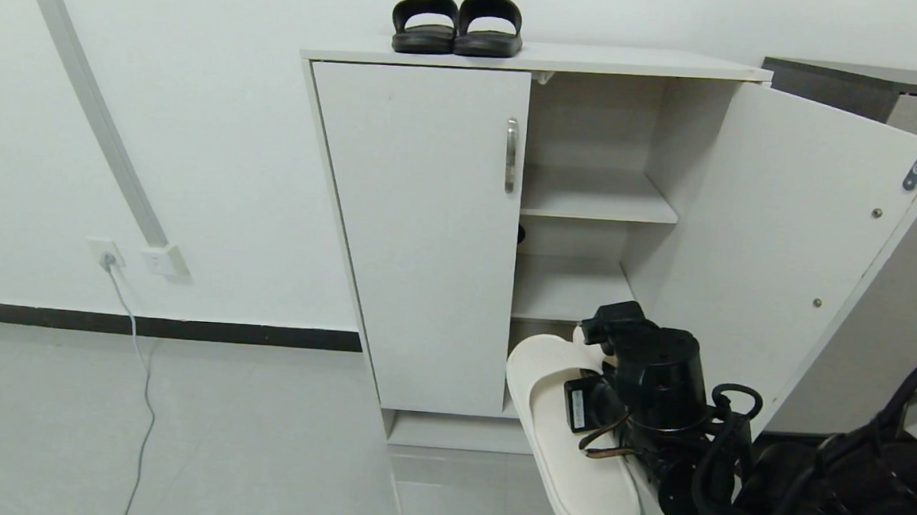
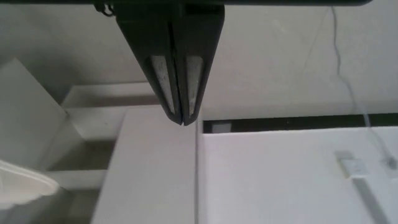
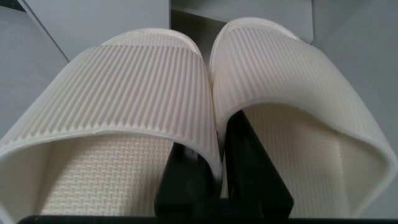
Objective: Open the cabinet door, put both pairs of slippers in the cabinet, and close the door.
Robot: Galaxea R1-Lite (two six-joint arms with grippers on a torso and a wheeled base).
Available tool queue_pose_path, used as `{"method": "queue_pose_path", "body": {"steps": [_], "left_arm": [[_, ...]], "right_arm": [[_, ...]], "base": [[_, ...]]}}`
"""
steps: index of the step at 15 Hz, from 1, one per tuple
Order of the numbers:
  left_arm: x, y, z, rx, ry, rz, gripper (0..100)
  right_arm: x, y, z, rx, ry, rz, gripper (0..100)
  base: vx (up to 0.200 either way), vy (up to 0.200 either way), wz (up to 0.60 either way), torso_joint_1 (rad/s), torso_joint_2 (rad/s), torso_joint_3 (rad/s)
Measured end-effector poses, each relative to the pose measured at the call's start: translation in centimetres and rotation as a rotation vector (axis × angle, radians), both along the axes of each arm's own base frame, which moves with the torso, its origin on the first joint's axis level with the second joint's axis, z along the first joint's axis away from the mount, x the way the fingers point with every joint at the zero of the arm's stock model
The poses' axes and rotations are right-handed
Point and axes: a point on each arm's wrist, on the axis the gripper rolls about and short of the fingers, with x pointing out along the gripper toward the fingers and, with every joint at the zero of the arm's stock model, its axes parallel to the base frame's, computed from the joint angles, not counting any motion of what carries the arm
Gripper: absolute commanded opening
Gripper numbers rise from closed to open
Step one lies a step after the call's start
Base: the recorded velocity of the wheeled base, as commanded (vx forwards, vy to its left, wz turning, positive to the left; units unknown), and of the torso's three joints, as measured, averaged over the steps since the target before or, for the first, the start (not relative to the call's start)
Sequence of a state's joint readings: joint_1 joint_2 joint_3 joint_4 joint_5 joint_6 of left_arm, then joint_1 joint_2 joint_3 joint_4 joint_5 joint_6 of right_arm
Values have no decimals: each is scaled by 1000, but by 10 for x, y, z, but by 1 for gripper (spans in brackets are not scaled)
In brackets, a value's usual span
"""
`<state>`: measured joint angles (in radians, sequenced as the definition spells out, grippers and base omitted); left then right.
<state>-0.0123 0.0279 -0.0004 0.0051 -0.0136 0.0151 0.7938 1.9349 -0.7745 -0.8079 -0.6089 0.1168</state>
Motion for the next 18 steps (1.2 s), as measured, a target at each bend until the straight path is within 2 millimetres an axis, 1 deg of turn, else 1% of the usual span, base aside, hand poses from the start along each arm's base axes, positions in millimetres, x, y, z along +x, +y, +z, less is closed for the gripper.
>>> {"method": "queue_pose_path", "body": {"steps": [2, 4, 7, 9, 11, 12, 15, 18], "left_arm": [[-1, 0, 0, -6, -16, 2, 0], [-2, 0, 0, -12, -24, 3, 0], [-2, 0, 0, -12, -27, 3, 0], [-2, 0, -1, -12, -28, 3, 0], [-2, 0, 0, -14, -30, 3, 0], [-2, 0, 0, -15, -29, 2, 0], [-2, 0, 0, -21, -29, 4, 0], [-2, 0, 0, -21, -29, 4, 0]], "right_arm": [[1, 1, 0, 5, -3, 0, 0], [6, 6, 5, 29, -37, -14, 0], [25, 14, 21, 55, -118, -151, 0], [41, 19, 31, 74, -165, -245, 0], [52, 22, 35, 90, -187, -281, 0], [54, 23, 35, 90, -189, -282, 0], [56, 24, 32, 84, -187, -286, 0], [52, 30, 30, 84, -183, -264, 0]], "base": [[0, 0, 0, 0, 0, 0], [0, 0, 0, 0, 0, 0], [0, 0, 0, 0, 0, 0], [0, -200, 0, 2, 2, 2], [0, -200, 0, 2, -2, 2], [0, -200, 0, 7, -2, 7], [0, 0, 0, 0, 0, 0], [0, 0, 0, 0, 0, 0]]}}
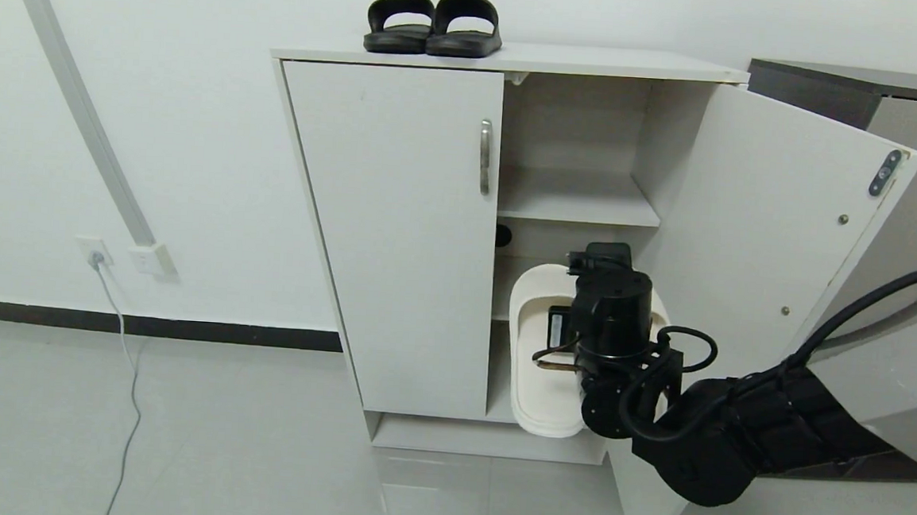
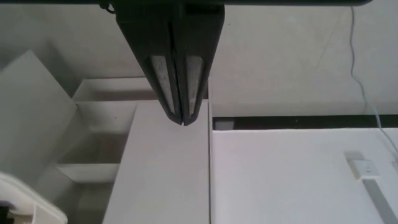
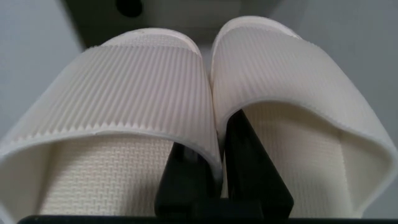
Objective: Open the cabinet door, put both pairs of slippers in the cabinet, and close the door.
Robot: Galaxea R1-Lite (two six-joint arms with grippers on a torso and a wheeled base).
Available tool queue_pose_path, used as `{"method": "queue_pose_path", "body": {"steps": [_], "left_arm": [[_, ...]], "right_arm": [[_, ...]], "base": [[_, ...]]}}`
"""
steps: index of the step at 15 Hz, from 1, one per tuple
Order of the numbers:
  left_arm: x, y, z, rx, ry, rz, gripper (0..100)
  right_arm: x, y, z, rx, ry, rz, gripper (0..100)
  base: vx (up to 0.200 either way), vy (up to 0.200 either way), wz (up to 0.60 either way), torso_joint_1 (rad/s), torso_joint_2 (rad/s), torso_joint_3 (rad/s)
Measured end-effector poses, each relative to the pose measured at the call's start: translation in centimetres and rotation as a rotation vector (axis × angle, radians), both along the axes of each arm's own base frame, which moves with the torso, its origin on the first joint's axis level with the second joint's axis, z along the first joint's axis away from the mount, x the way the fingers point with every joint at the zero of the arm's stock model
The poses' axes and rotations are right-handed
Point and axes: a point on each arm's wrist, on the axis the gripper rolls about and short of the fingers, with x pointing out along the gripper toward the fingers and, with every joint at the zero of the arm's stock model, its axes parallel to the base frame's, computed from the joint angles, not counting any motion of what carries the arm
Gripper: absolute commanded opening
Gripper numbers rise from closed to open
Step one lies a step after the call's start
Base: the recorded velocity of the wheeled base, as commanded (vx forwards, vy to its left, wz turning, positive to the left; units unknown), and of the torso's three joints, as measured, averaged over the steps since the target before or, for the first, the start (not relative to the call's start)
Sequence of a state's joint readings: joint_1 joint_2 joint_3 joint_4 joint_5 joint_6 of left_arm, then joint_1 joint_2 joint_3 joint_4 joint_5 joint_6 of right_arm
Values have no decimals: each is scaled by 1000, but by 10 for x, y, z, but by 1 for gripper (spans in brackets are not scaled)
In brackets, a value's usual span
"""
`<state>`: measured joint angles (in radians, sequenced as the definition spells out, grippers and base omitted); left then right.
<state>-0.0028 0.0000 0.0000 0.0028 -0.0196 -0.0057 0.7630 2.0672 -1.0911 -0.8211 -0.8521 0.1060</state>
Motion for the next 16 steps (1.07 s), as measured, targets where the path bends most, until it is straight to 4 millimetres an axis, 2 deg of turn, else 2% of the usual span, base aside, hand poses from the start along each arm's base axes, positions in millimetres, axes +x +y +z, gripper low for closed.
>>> {"method": "queue_pose_path", "body": {"steps": [4, 7, 12, 16], "left_arm": [[0, 0, 0, 0, 0, 0, 0], [0, 0, 0, -2, 1, -1, 0], [0, 0, 0, -4, 2, 0, 0], [0, 0, 0, -7, 2, 0, 0]], "right_arm": [[-1, -2, -10, -23, 24, -2, 0], [4, -15, -22, -54, 58, -35, 0], [13, -35, -30, -70, 87, -73, 0], [15, -40, -33, -73, 97, -81, 0]], "base": [[0, 0, 0, 0, 0, 0], [0, 0, 0, 0, 0, 0], [0, 0, 0, 0, 0, 0], [0, 0, 0, 0, 0, 0]]}}
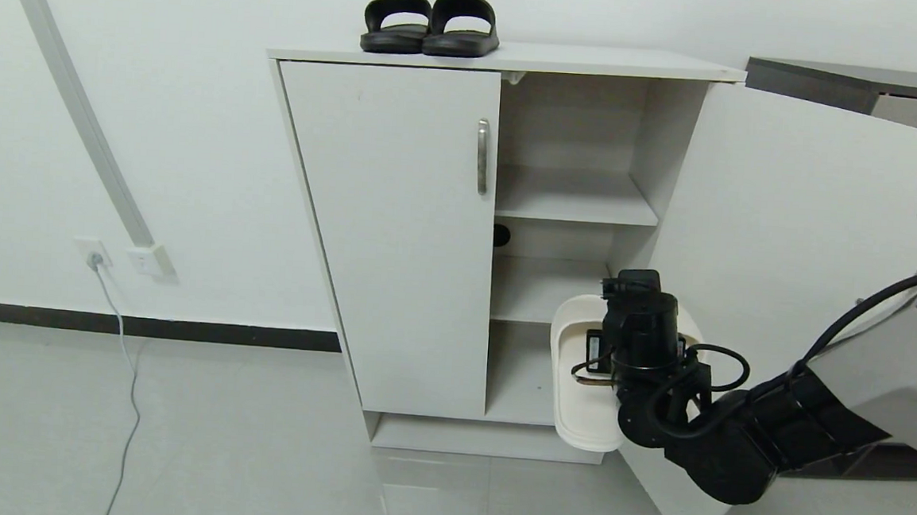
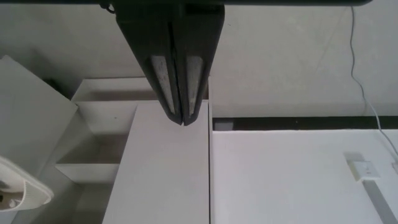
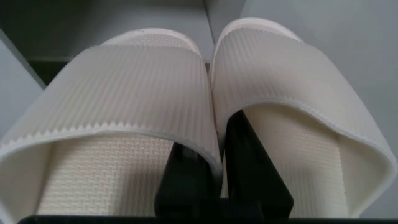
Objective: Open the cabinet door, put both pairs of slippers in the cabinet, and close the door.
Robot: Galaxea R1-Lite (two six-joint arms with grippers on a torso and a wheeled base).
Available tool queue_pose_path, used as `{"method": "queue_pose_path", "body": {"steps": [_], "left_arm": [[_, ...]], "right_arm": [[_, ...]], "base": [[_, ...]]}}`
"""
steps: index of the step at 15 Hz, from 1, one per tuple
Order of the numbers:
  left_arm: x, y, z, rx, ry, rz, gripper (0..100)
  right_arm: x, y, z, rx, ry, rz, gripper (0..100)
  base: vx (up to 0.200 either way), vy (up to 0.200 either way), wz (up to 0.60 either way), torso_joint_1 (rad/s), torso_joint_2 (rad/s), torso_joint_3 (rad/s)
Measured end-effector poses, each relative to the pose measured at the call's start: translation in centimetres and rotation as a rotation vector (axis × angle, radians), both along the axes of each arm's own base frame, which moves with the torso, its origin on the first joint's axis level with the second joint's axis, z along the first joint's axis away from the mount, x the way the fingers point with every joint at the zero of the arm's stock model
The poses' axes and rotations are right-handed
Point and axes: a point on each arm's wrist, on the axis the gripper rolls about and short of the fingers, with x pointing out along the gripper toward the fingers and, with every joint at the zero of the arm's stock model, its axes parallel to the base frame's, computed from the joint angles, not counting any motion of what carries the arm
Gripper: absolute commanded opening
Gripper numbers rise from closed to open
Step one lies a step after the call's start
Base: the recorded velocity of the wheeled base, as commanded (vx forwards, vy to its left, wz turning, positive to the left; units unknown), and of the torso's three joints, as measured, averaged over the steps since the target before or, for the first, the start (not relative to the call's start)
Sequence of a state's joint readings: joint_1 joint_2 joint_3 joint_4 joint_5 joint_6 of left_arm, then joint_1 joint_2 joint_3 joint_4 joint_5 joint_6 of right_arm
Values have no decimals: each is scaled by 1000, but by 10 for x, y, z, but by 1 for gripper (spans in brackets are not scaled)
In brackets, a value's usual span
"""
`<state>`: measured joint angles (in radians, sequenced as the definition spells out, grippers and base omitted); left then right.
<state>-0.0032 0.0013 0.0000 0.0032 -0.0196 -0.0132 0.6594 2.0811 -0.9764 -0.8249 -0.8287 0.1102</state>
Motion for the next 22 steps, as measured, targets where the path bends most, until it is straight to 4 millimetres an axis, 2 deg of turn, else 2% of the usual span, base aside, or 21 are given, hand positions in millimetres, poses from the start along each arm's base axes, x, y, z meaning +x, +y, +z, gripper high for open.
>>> {"method": "queue_pose_path", "body": {"steps": [4, 8, 11, 14, 22], "left_arm": [[0, 0, 0, 0, 0, 0, 0], [0, 0, 0, 0, 0, 0, 0], [0, 0, 0, 1, 0, 0, 0], [0, 0, 0, 3, -2, 0, 0], [0, 0, 0, 4, 0, -1, 0]], "right_arm": [[-2, 0, -1, 3, -2, 5, 0], [-18, 22, -5, 50, -22, 173, 0], [-13, 33, -9, 57, -30, 191, 0], [-9, 42, -14, 61, -32, 201, 0], [1, 45, -28, 63, -20, 188, 0]], "base": [[0, 0, 0, 0, 0, 0], [0, 0, 0, 0, 0, 0], [0, 0, 0, 0, 0, 0], [0, -200, 0, 1, 4, 7], [0, 0, 0, 0, 0, 0]]}}
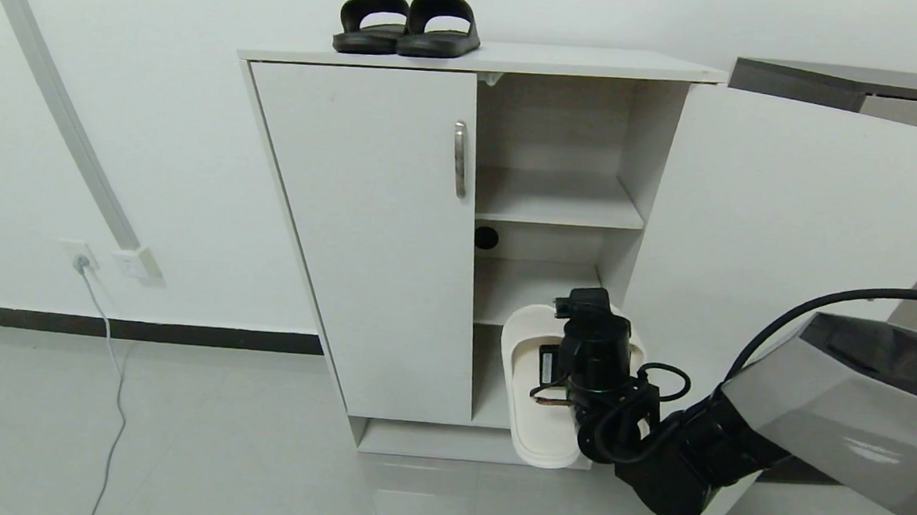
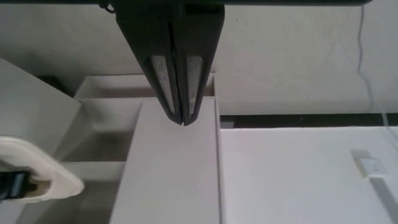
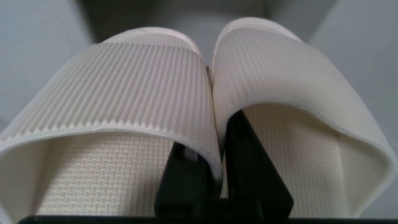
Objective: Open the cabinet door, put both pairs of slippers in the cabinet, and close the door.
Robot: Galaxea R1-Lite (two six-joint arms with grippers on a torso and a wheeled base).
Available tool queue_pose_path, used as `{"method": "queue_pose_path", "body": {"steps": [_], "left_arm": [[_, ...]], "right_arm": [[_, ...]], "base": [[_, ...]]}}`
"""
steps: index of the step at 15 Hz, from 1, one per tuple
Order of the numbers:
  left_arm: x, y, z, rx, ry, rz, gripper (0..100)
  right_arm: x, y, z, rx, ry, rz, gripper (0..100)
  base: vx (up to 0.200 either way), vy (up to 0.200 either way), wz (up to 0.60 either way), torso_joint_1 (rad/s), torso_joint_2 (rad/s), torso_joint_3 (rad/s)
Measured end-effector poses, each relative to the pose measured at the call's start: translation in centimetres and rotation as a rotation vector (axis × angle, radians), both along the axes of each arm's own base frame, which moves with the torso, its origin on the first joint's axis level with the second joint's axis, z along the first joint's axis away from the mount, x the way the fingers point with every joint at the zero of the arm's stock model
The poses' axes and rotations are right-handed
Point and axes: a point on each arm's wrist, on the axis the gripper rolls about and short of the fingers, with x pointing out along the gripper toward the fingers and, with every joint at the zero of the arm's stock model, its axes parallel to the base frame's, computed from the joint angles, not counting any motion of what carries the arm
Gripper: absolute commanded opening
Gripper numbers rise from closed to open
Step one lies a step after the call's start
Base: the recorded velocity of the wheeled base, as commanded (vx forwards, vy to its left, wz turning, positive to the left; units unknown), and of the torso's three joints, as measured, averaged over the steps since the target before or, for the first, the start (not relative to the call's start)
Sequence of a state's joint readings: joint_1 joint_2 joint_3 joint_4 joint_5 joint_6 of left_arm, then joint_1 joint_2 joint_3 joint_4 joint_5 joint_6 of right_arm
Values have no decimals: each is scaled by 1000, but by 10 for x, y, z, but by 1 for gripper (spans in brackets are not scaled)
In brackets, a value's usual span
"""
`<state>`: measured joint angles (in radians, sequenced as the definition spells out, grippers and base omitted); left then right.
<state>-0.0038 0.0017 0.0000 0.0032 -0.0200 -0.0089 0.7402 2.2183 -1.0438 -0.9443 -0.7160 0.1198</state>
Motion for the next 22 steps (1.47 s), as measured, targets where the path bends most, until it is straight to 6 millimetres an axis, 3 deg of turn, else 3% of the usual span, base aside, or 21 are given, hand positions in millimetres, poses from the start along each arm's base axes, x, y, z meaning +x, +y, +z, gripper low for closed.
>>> {"method": "queue_pose_path", "body": {"steps": [7, 13, 18, 22], "left_arm": [[0, 0, 0, 0, 0, 0, 0], [0, 0, 0, 0, 0, -1, 0], [0, 0, 0, 0, 0, -1, 0], [0, 0, 0, -3, 0, 4, 0]], "right_arm": [[2, 15, -28, -12, 14, 36, 0], [6, 20, -39, -11, 21, 35, 0], [11, 22, -43, 2, 14, 26, 0], [18, 22, -29, 53, -151, 3, 0]], "base": [[0, 0, 0, 0, 0, 0], [0, 0, 0, 2, 4, -164], [0, 0, 0, 7, 2, -191], [0, 0, 0, 4, 0, -78]]}}
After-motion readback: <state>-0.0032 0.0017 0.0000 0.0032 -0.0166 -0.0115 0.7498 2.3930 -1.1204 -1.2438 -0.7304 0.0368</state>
